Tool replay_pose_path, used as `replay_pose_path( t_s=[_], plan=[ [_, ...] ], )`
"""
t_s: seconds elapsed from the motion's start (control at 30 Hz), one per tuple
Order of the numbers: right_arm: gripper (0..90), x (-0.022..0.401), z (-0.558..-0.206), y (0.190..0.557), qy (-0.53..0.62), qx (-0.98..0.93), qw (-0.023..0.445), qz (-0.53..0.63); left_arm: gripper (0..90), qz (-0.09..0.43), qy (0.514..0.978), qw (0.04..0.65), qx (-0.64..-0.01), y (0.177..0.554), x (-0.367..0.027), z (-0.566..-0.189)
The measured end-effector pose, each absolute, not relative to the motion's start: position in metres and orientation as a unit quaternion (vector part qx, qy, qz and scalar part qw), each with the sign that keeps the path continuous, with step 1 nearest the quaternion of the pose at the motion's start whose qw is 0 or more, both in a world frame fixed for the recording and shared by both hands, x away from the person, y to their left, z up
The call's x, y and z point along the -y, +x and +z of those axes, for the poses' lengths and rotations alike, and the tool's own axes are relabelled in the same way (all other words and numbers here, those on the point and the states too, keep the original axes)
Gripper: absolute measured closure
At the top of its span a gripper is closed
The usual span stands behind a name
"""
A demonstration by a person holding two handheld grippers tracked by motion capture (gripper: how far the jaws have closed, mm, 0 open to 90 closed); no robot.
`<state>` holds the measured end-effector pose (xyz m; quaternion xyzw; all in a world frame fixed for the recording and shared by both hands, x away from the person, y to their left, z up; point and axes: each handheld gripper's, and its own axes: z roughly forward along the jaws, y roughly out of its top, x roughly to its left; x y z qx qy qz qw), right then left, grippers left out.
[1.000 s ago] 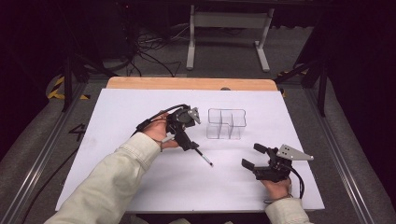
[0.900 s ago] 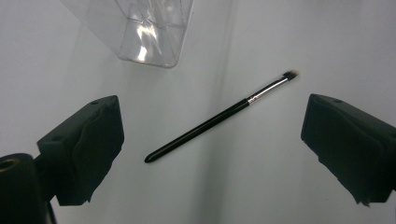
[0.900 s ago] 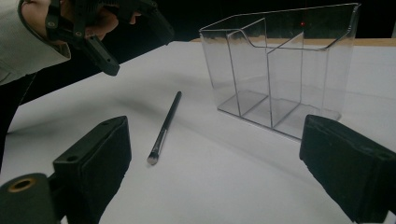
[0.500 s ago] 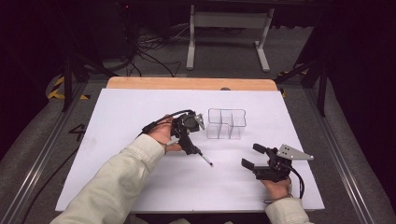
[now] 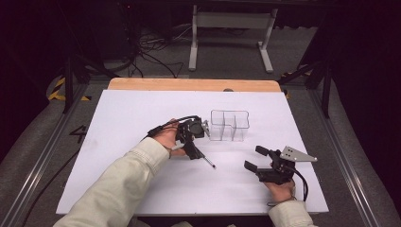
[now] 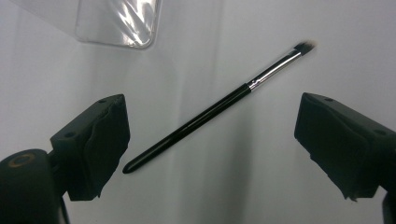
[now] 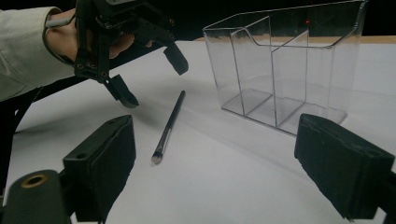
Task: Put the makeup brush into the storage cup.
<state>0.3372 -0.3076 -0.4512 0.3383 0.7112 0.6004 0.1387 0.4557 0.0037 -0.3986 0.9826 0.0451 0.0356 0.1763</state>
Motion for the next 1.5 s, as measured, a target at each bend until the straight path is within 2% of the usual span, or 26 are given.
replay_pose_path(
  t_s=[0.83,1.5],
  plan=[
    [14.6,0.309,-0.451,0.337,0.34,-0.709,0.125,0.605,15.6,0.009,0.988,0.149,-0.031,0.46,0.005,-0.416],
    [15.4,0.311,-0.452,0.338,0.342,-0.704,0.106,0.613,26.7,0.004,0.992,0.121,-0.023,0.459,0.01,-0.426]
  ],
)
